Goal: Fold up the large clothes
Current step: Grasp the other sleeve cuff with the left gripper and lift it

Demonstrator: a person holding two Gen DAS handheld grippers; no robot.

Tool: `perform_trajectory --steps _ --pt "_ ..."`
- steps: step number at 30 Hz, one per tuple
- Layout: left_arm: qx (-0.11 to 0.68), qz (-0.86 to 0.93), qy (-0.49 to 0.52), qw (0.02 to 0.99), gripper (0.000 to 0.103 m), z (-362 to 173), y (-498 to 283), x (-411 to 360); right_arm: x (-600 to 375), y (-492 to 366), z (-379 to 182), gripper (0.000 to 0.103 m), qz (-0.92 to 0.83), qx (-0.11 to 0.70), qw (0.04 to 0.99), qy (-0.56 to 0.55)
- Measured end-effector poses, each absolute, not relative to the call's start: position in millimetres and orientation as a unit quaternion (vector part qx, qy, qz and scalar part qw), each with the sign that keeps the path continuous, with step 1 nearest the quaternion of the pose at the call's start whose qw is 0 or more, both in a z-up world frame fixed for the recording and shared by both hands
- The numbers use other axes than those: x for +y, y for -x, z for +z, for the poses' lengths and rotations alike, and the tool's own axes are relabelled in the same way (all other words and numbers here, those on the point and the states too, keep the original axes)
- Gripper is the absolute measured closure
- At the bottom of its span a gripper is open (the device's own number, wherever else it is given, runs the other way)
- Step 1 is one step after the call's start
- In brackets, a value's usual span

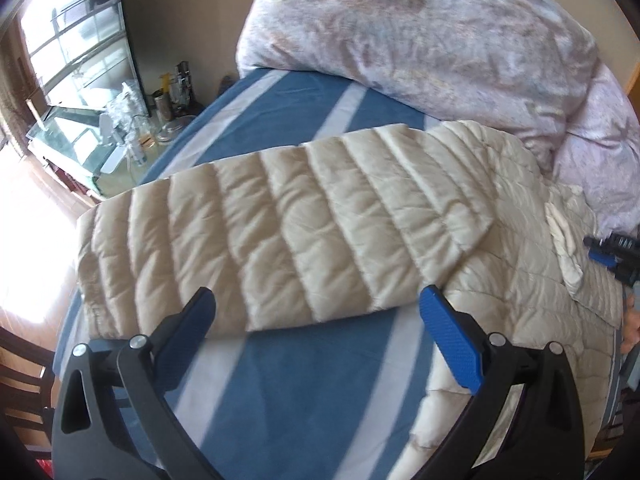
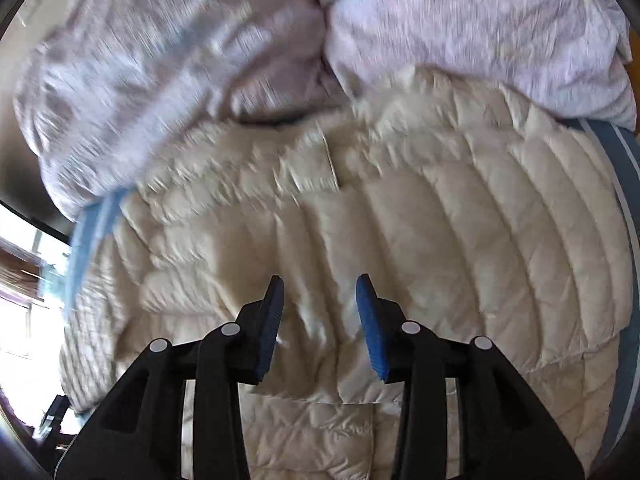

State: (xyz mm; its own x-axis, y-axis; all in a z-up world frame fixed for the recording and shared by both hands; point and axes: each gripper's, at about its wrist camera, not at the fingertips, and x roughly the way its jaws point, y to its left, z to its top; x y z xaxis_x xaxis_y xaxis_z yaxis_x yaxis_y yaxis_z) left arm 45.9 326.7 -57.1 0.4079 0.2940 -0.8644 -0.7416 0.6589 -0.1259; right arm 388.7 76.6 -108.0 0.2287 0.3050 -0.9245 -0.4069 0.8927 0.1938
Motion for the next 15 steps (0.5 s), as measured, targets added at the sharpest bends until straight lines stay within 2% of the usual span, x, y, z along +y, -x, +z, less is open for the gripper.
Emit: perform_trajectory --steps 7,11,15 --pt "0.437 0.346 0.265 0.786 0.002 -61 -21 349 101 -378 -147 0.061 0.192 0.6 0.77 0.102" --pt "0.435 0.356 0.279 0.778 0.002 -62 -3 367 119 -366 -153 0.059 0.18 0.57 0.785 0.165" --pt "0.426 0.376 0.306 0.764 0.002 -62 25 394 119 -373 -150 0.057 0.179 0.589 0.775 0.141"
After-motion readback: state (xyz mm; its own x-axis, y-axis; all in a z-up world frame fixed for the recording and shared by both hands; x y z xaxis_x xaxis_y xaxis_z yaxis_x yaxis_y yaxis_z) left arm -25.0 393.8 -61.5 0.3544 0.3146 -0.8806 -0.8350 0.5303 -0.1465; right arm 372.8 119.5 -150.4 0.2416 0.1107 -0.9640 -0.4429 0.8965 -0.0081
